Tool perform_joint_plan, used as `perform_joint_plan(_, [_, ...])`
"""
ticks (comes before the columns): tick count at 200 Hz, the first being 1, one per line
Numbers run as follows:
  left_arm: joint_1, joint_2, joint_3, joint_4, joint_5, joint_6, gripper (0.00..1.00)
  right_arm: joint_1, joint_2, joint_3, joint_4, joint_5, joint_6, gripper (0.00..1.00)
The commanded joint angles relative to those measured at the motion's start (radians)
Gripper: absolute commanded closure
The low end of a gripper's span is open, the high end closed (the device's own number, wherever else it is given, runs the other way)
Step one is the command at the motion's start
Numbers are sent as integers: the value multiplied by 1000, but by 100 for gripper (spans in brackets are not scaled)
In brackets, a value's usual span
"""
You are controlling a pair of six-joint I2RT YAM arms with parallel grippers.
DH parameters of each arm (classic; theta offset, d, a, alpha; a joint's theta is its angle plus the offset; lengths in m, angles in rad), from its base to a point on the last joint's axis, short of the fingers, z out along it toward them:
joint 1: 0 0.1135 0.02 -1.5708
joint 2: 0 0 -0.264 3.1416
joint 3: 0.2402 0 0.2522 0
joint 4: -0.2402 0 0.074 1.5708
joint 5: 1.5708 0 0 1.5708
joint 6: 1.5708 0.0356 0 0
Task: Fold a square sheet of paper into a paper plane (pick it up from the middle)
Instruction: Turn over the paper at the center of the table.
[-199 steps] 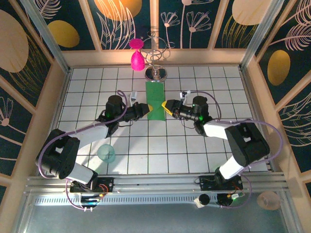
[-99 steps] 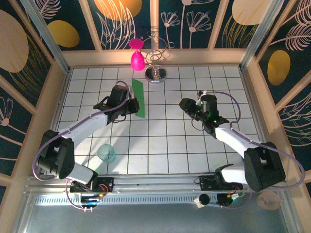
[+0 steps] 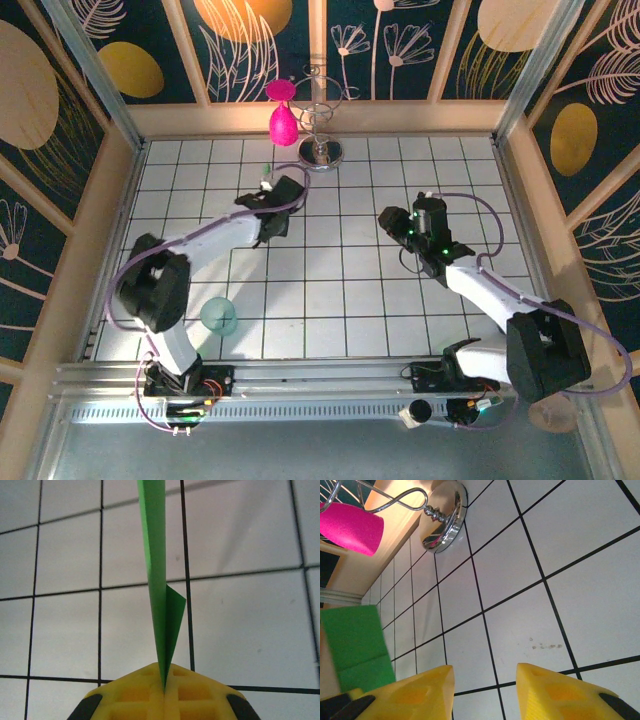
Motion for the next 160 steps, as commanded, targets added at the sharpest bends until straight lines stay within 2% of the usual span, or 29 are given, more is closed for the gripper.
perform_joint_plan(1, [-26,70,33,-68,-27,5,97,-7,-28,1,-19,47,-14,62])
perform_joint_plan(34, [-33,118,32,10,190,-51,87,-8,-25,-12,-23,50,-9,62])
perform_joint_plan(59, [-33,126,10,91,353,-66,67,-8,-16,-10,-30,48,-7,62])
perform_joint_plan(77, [-29,128,1,131,453,-57,58,-9,-10,-7,-28,34,-16,62])
perform_joint_plan(103, [4,73,-35,207,562,-65,50,8,16,8,-10,-2,-33,62])
perform_joint_plan(126, [60,-18,-102,307,673,-104,44,64,96,53,3,-22,-44,63])
perform_joint_plan(139, [96,-74,-151,357,696,-133,38,116,165,96,21,-43,-54,65])
perform_joint_plan(160, [148,-158,-226,394,661,-173,28,211,298,191,33,-54,-67,70])
